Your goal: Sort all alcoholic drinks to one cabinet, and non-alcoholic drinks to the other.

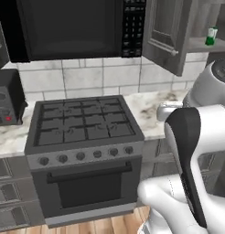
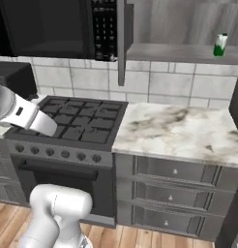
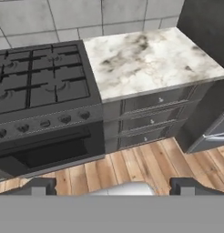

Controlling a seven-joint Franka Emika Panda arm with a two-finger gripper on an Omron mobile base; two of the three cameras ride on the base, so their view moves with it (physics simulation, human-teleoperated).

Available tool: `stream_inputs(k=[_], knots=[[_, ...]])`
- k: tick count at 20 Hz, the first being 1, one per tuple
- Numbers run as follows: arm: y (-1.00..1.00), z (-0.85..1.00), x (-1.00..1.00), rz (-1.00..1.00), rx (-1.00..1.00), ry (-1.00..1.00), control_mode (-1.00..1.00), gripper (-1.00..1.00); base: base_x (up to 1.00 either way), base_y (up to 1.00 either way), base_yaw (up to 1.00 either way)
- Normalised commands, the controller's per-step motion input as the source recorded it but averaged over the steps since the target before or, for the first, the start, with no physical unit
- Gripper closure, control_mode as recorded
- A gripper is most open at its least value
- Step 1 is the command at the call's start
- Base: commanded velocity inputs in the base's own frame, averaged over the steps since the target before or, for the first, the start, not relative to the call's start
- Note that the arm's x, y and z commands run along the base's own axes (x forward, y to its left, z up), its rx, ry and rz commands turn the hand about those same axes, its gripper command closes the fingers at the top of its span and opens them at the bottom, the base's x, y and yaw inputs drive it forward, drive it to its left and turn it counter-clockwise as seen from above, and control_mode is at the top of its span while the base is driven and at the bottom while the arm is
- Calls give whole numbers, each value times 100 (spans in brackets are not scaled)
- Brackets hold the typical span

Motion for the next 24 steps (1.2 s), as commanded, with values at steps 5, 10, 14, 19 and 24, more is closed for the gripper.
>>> stream_inputs(k=[5,10,14,19,24], knots=[[0,0,0,0,0,0,100,-100,-10,100,0],[0,0,0,0,0,0,100,-100,-14,100,0],[0,0,0,0,0,0,100,-100,-13,100,0],[0,0,0,0,0,0,100,-100,-8,100,0],[0,0,0,0,0,0,100,-100,1,98,0]])
